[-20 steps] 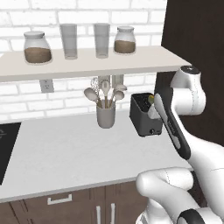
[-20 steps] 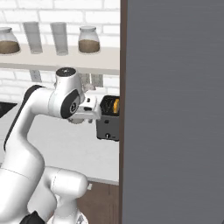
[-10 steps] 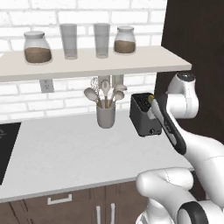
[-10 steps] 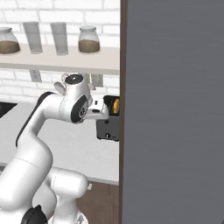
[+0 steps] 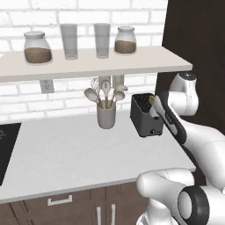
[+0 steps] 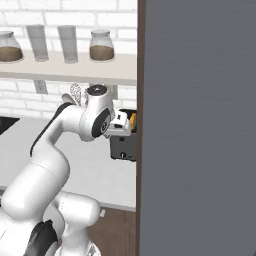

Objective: Start the toaster. Once the lever pops up, take the bread to the plate on the dining counter.

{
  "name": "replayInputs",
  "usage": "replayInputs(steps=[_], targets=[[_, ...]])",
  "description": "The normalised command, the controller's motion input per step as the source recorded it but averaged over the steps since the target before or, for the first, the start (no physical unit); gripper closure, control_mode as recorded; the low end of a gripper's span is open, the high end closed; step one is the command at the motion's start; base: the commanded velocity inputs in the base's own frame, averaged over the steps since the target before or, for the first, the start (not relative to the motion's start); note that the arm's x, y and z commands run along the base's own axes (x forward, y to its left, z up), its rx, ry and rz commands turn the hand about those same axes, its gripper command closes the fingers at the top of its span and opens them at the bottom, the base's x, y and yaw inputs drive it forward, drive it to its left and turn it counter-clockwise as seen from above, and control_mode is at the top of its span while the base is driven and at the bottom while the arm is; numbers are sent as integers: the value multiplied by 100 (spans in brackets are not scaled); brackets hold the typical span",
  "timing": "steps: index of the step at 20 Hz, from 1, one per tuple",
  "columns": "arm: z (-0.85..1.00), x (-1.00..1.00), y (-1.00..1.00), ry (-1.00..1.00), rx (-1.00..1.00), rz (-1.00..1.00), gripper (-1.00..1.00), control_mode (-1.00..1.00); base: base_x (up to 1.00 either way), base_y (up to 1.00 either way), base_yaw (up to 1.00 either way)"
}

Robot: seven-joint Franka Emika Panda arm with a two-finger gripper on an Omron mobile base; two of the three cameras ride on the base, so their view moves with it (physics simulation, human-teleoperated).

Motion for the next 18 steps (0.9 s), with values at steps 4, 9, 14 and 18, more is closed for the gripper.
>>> replayInputs(steps=[4,9,14,18], targets=[[-25,12,0,0,4,-7,100,-100,0,0,0],[-13,6,0,0,0,-5,100,-100,0,0,0],[0,13,0,0,0,-1,100,-100,0,0,0],[-10,1,0,0,0,0,100,-100,0,0,0]])
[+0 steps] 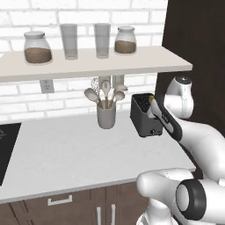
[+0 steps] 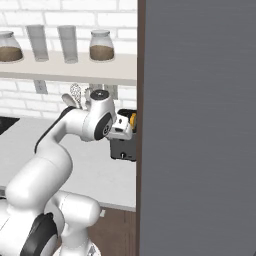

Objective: Start the toaster. Once the lever pops up, take the bread to the plate on the dining counter.

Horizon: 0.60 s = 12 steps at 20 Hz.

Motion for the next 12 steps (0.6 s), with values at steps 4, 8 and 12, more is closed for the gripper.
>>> replayInputs(steps=[4,8,12], targets=[[-13,19,0,0,0,0,100,-100,0,0,0],[-8,21,-5,0,0,0,100,-100,0,0,0],[-5,23,-1,0,0,0,100,-100,0,0,0]])
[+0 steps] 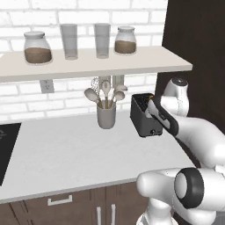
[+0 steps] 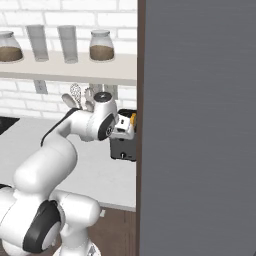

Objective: Start the toaster. Once the lever pops up, take the bread to the plate on the dining counter.

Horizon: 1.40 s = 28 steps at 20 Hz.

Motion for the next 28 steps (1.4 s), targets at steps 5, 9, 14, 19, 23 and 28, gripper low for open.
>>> replayInputs(steps=[5,9,14,19,23,28], targets=[[-8,8,-15,0,0,0,100,-100,0,0,0],[-11,8,-8,0,0,0,100,-100,0,0,0],[-12,13,0,0,0,0,100,-100,0,0,0],[-6,12,0,0,0,0,100,-100,0,0,0],[-8,8,0,0,1,0,100,-100,0,0,0],[-9,20,0,0,1,1,100,-100,0,0,0]])
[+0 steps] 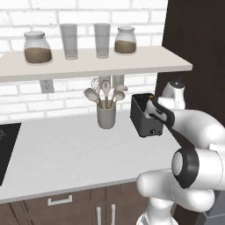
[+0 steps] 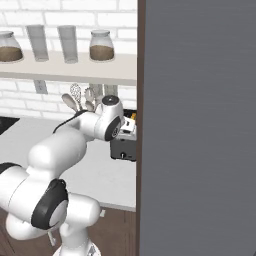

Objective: Start the toaster. Once the lever pops up, take the bread to the plate on the dining counter.

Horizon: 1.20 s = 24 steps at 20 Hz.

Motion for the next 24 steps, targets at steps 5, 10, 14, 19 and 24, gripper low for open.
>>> replayInputs(steps=[5,10,14,19,24], targets=[[-6,21,0,0,0,2,100,-100,0,0,0],[-5,15,0,0,0,2,100,-100,0,0,0],[-5,1,0,0,0,3,100,-100,0,0,0],[-4,6,0,0,0,3,100,-100,0,0,0],[-14,1,0,0,0,3,100,-100,0,0,0]])
